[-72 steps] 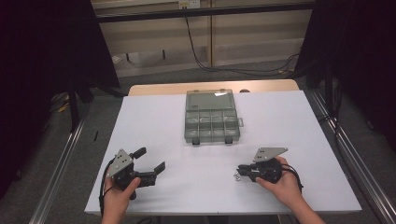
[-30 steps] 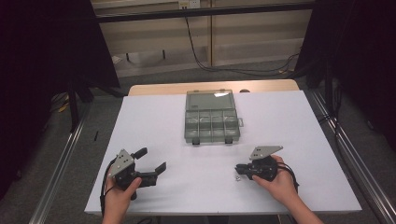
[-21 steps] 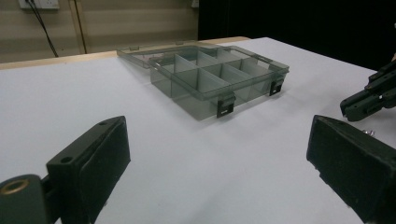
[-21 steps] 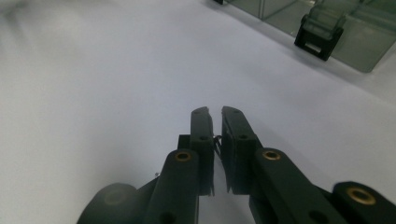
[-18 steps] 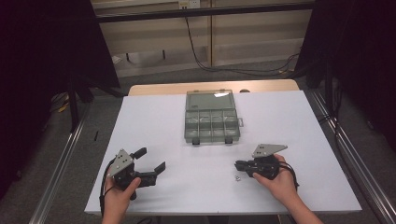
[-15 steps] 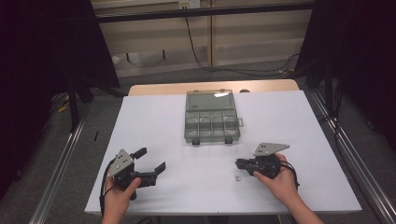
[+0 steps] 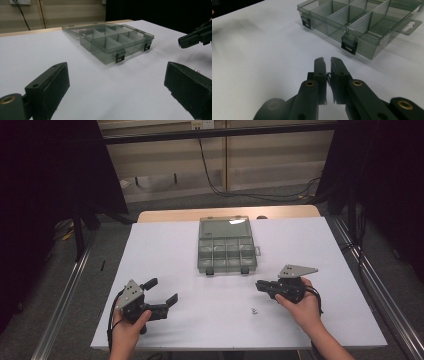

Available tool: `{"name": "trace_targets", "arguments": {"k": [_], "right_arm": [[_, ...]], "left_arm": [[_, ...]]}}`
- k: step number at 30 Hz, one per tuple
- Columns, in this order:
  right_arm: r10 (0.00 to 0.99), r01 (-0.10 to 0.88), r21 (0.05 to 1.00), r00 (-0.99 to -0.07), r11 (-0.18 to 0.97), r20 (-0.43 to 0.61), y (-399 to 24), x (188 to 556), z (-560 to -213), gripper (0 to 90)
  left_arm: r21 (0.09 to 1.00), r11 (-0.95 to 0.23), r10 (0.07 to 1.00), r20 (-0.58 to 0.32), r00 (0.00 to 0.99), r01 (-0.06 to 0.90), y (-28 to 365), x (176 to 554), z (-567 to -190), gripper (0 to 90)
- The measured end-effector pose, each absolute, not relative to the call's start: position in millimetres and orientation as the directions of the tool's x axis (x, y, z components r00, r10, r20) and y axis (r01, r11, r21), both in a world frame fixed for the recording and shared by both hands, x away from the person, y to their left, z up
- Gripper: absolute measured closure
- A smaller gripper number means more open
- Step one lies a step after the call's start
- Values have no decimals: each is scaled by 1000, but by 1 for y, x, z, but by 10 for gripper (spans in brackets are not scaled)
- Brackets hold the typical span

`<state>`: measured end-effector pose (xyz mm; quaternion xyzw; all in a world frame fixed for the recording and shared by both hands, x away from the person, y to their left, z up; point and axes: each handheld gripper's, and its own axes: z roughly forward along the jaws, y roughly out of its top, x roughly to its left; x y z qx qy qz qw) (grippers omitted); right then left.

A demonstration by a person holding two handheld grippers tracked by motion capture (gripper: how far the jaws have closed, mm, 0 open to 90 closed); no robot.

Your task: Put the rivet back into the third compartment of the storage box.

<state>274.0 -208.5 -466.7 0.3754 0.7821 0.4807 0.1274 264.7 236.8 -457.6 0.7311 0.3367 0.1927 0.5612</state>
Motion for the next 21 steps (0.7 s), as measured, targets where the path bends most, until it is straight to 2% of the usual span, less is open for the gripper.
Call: {"name": "trace_targets", "arguments": {"k": [21], "right_arm": [[732,436,866,-668,243,132,-191,310,-450,839]], "left_arm": [[952,-118,714,-115,690,281,236,265,-458,59]]}}
